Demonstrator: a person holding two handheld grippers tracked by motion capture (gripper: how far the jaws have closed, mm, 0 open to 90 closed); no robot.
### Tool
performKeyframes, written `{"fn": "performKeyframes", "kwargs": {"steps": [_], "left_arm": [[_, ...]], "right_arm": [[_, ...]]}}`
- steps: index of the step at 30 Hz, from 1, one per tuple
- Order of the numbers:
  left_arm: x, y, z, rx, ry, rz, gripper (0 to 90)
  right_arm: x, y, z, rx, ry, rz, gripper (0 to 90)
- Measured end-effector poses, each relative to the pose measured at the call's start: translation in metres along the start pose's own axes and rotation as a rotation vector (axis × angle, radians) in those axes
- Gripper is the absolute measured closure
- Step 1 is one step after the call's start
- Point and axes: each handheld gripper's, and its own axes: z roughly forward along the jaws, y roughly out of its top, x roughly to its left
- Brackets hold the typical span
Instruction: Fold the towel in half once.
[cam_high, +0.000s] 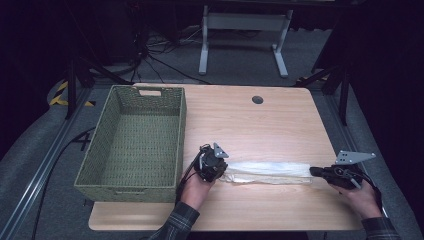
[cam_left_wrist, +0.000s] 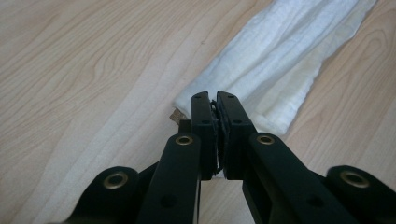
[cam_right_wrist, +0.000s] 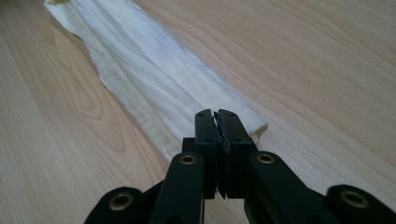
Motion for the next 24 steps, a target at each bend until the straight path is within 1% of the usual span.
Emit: {"fn": "performKeyframes", "kwargs": {"steps": [1, 2, 3, 7, 8, 9, 10, 11, 12, 15, 17, 18, 19, 20, 22, 24], "left_arm": [[-0.001, -0.001, 0.0, 0.01, 0.0, 0.001, 86.4], [-0.002, -0.002, -0.001, 0.031, -0.008, 0.003, 86.3], [-0.004, -0.004, 0.001, 0.02, -0.009, 0.005, 86.3], [-0.009, -0.008, 0.004, 0.071, -0.025, 0.014, 85.8], [-0.01, -0.009, 0.005, 0.074, -0.025, 0.02, 85.4], [-0.011, -0.009, 0.005, 0.072, -0.028, 0.017, 84.1], [-0.011, -0.008, 0.003, 0.076, -0.037, 0.025, 81.0], [-0.013, -0.008, 0.002, 0.055, -0.038, 0.012, 80.0], [-0.013, -0.007, -0.001, 0.04, -0.048, 0.016, 79.6], [-0.013, -0.002, -0.008, -0.007, -0.065, 0.019, 79.3], [-0.012, 0.0, -0.009, -0.024, -0.076, 0.011, 79.7], [-0.012, 0.001, -0.009, -0.033, -0.084, 0.009, 80.2], [-0.013, 0.002, -0.008, -0.041, -0.104, -0.007, 80.5], [-0.013, 0.002, -0.007, -0.042, -0.113, -0.007, 81.0], [-0.013, 0.003, -0.001, -0.013, -0.134, 0.005, 82.1], [-0.014, 0.001, 0.006, 0.026, -0.165, 0.003, 82.7]], "right_arm": [[0.001, -0.001, 0.0, 0.0, 0.002, 0.0, 87.7], [0.002, -0.002, 0.0, 0.004, 0.007, 0.0, 87.7], [0.003, -0.003, 0.0, 0.007, 0.009, -0.002, 87.6], [0.006, -0.007, 0.0, 0.023, 0.022, 0.002, 87.3], [0.006, -0.008, 0.001, 0.028, 0.029, 0.007, 86.8], [0.006, -0.009, 0.001, 0.031, 0.032, 0.007, 85.0], [0.006, -0.009, 0.0, 0.029, 0.035, 0.012, 81.2], [0.006, -0.009, -0.001, 0.024, 0.041, 0.017, 79.8], [0.007, -0.009, -0.003, 0.012, 0.046, 0.024, 79.3], [0.008, -0.006, -0.01, -0.026, 0.041, 0.023, 80.4], [0.007, -0.004, -0.012, -0.051, 0.039, 0.029, 81.7], [0.007, -0.003, -0.013, -0.051, 0.042, 0.032, 82.5], [0.007, -0.003, -0.013, -0.048, 0.041, 0.032, 83.5], [0.008, -0.003, -0.011, -0.042, 0.044, 0.032, 85.4], [0.008, -0.005, -0.007, -0.019, 0.051, 0.029, 87.6], [0.008, -0.007, -0.001, 0.011, 0.061, 0.031, 88.8]]}}
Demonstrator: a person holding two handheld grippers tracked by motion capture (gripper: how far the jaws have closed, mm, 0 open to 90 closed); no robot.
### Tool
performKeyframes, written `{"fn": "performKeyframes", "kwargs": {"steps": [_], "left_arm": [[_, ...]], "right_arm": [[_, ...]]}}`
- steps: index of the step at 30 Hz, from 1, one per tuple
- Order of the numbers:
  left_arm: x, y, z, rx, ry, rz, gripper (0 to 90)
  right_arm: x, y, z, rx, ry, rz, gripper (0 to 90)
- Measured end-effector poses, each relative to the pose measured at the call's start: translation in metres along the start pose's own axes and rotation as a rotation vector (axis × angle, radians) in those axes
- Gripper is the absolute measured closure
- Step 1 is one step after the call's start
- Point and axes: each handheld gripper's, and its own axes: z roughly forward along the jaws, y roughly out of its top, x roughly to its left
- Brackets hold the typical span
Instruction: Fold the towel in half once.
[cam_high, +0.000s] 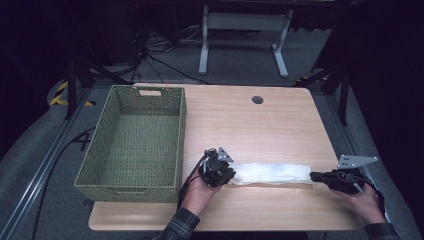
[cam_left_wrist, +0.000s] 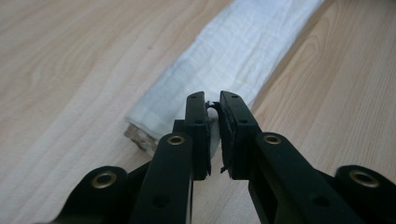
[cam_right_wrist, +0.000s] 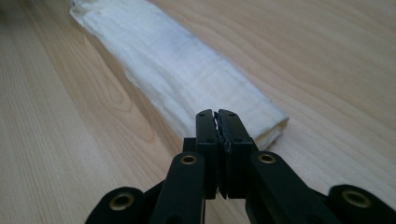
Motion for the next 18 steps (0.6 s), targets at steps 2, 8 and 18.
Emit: {"fn": "performKeyframes", "kwargs": {"steps": [2, 8, 18], "left_arm": [[0.0, -0.002, 0.005, 0.044, 0.002, 0.001, 82.8], [0.005, -0.013, 0.007, 0.146, 0.023, -0.01, 82.8], [0.003, -0.006, -0.003, 0.059, 0.056, -0.002, 67.5]], "right_arm": [[-0.001, -0.002, 0.004, 0.029, 0.003, -0.005, 89.0], [-0.003, -0.006, 0.011, 0.078, 0.003, -0.006, 89.2], [-0.004, -0.006, 0.013, 0.088, -0.004, -0.01, 89.6]]}}
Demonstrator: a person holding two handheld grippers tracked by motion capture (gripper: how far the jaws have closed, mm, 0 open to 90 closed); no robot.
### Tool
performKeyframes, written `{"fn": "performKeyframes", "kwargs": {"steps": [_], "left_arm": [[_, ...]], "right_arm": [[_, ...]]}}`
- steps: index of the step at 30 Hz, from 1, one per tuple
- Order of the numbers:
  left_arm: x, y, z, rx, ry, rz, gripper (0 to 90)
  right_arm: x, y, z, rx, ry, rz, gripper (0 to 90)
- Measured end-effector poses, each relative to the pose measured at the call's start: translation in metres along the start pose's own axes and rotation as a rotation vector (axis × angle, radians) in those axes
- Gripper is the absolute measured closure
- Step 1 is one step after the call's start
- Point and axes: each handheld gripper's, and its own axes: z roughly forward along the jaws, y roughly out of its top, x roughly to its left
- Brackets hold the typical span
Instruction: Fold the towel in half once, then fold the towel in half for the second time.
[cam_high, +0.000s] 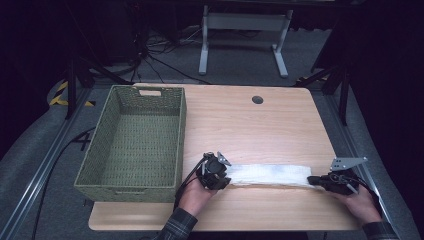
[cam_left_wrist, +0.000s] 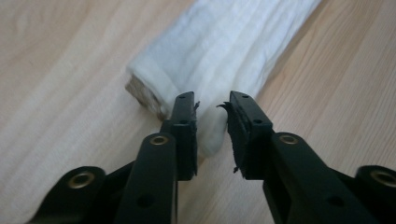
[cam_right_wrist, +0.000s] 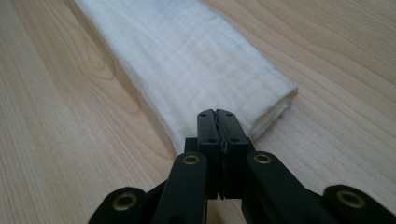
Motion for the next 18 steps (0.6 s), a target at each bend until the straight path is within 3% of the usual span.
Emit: {"fn": "performKeyframes", "kwargs": {"steps": [5, 10, 18], "left_arm": [[0.002, 0.004, 0.0, -0.029, 0.02, 0.011, 55.3], [0.006, 0.009, -0.001, -0.067, 0.012, 0.013, 48.2], [0.008, 0.018, 0.004, -0.086, 0.007, 0.044, 43.4]], "right_arm": [[0.001, 0.001, 0.001, 0.007, -0.01, -0.011, 89.7], [-0.001, 0.003, 0.002, 0.01, -0.017, -0.013, 89.8], [-0.008, 0.01, 0.007, 0.013, -0.035, -0.012, 89.9]]}}
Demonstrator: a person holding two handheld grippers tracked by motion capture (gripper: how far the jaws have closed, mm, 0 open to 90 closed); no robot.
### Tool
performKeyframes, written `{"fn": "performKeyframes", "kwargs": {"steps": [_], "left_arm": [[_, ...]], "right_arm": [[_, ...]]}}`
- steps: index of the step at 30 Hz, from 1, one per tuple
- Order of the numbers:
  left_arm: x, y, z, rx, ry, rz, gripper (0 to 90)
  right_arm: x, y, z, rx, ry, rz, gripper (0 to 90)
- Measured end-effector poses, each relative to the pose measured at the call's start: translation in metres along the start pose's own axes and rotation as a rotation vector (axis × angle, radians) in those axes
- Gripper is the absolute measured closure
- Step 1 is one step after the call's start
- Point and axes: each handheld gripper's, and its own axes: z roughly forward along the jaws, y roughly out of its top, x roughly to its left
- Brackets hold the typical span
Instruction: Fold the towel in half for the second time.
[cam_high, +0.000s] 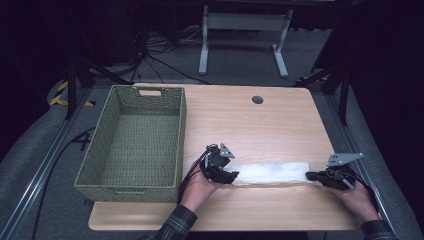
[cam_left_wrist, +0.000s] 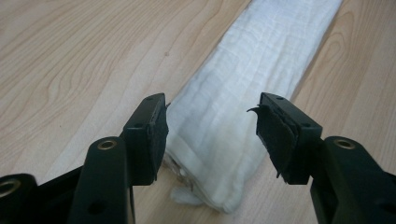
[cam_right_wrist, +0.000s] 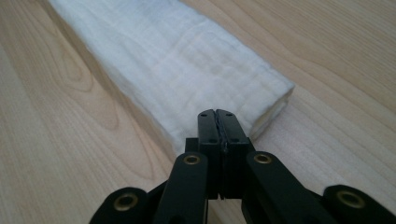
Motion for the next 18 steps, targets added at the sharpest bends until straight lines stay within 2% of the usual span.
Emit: {"fn": "performKeyframes", "kwargs": {"steps": [4, 5, 18], "left_arm": [[-0.001, 0.004, 0.005, 0.012, -0.001, 0.0, 43.4], [0.0, 0.005, 0.006, 0.008, 0.0, 0.011, 43.4], [0.007, 0.014, 0.017, 0.015, 0.009, -0.003, 46.7]], "right_arm": [[-0.006, 0.006, 0.004, 0.0, -0.007, 0.006, 89.8], [-0.008, 0.008, 0.006, 0.001, -0.013, 0.009, 89.9], [-0.03, 0.032, 0.025, -0.002, -0.051, 0.017, 89.8]]}}
